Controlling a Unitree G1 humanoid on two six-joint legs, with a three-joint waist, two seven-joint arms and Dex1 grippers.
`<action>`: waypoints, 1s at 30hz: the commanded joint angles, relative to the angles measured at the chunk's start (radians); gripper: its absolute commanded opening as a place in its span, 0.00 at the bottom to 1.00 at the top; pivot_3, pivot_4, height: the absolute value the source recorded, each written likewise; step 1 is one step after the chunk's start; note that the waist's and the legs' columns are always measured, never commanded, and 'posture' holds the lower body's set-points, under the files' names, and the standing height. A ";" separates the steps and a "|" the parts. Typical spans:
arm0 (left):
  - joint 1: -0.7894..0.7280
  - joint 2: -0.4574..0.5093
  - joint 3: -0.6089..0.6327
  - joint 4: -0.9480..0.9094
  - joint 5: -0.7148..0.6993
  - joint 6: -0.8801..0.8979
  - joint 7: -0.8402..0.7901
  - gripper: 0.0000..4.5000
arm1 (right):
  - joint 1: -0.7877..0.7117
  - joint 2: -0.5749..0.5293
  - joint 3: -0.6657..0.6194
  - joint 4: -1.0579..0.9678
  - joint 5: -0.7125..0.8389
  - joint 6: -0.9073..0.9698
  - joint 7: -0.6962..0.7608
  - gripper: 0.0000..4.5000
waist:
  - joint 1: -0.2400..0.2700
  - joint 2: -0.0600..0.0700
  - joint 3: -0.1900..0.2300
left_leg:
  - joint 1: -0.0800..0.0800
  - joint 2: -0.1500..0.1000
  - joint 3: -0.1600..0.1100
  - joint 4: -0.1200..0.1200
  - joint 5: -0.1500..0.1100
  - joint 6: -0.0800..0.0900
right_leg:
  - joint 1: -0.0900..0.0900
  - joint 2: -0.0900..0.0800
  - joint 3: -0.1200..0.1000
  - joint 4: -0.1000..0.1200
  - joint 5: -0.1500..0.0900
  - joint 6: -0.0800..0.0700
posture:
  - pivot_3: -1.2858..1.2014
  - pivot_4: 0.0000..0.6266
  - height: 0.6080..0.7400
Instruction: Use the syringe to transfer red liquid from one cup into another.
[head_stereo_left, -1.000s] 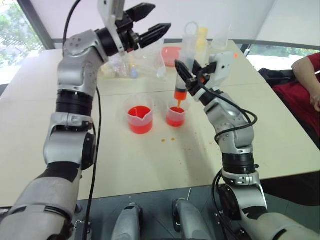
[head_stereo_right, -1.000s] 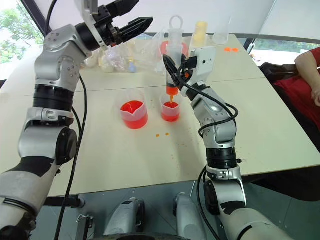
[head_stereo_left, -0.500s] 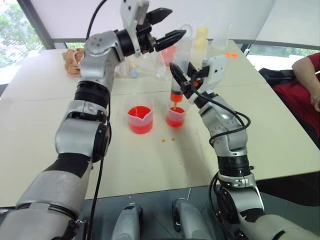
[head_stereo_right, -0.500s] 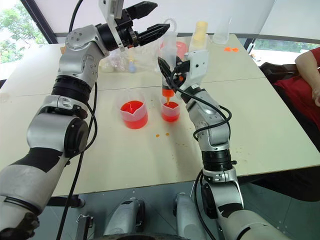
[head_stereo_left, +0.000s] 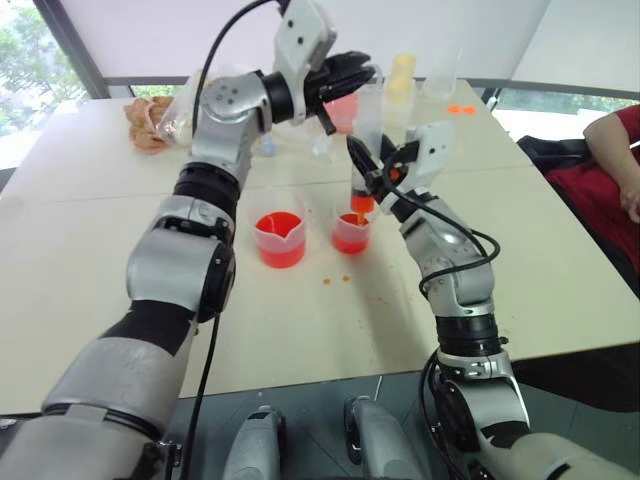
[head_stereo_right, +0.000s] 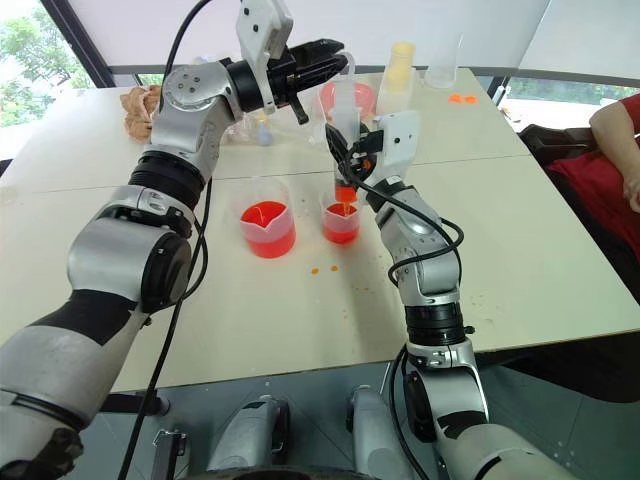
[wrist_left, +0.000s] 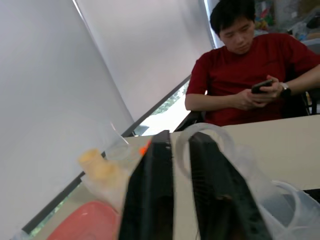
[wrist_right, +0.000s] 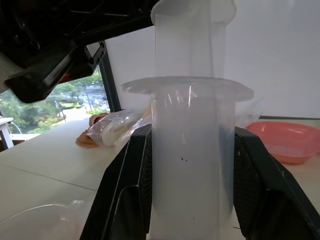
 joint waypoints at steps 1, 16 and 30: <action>-0.030 0.017 0.036 -0.042 -0.031 0.016 -0.034 0.01 | -0.017 0.012 0.029 -0.063 0.008 -0.035 0.030 0.33 | -0.001 0.000 0.000 | 0.000 0.000 0.000 0.000 0.000 0.000 | 0.000 0.000 0.000 0.000 0.000 0.000 | 0.52 0.24 1.00; 0.152 -0.025 0.006 -0.309 -0.091 0.207 -0.185 0.01 | -0.068 0.008 -0.007 -0.063 0.016 -0.045 0.025 0.33 | 0.001 0.000 0.000 | 0.000 0.000 0.000 0.000 0.000 0.000 | 0.000 0.000 0.000 0.000 0.000 0.000 | 0.52 0.24 1.00; 0.307 -0.050 -0.032 -0.496 -0.088 0.320 -0.140 0.01 | -0.107 -0.025 -0.031 -0.041 0.015 -0.073 0.033 0.33 | 0.002 0.000 0.000 | 0.000 0.000 0.000 0.001 0.000 0.000 | 0.000 0.000 0.000 0.001 0.000 0.000 | 0.52 0.24 1.00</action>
